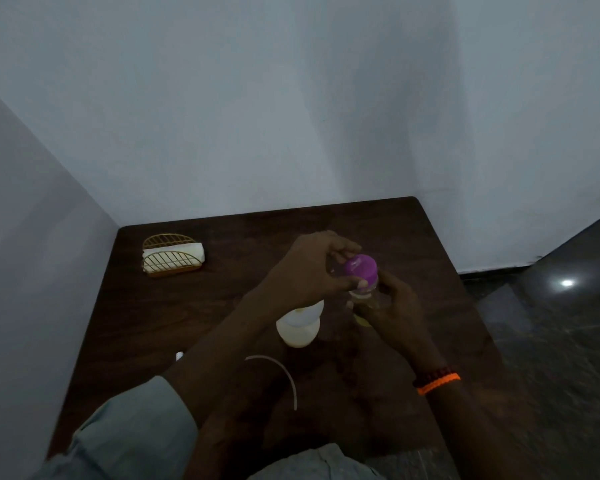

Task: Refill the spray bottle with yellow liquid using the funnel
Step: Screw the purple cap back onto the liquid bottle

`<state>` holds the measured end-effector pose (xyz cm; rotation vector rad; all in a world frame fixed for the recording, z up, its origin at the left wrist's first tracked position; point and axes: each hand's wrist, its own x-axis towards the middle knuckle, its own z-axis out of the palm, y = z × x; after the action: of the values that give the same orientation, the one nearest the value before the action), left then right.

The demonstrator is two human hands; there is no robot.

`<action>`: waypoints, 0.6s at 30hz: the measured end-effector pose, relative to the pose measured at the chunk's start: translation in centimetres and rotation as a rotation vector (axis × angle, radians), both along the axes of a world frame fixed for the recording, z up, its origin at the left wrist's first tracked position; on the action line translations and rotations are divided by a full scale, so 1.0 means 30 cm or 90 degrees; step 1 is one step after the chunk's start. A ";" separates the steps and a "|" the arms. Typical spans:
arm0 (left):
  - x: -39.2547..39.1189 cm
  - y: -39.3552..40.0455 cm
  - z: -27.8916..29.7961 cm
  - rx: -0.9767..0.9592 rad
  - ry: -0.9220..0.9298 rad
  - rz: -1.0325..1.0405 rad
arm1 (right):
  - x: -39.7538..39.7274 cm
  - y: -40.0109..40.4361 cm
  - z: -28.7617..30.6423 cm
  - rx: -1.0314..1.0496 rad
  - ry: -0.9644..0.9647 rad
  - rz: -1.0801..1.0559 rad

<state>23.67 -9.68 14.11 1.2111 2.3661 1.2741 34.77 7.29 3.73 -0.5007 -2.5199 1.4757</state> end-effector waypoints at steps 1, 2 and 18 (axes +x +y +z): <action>0.003 0.003 -0.003 0.012 0.005 0.007 | -0.004 -0.002 0.001 -0.001 0.002 -0.001; 0.006 0.005 -0.006 0.018 0.010 0.015 | -0.007 -0.006 0.002 -0.001 0.007 0.000; 0.001 0.023 0.001 -0.051 0.076 -0.109 | 0.011 -0.010 0.011 -0.014 0.019 -0.001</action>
<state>23.71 -8.98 14.15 1.4652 2.3093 1.0724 35.11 6.98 4.05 -0.4801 -2.4836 1.5010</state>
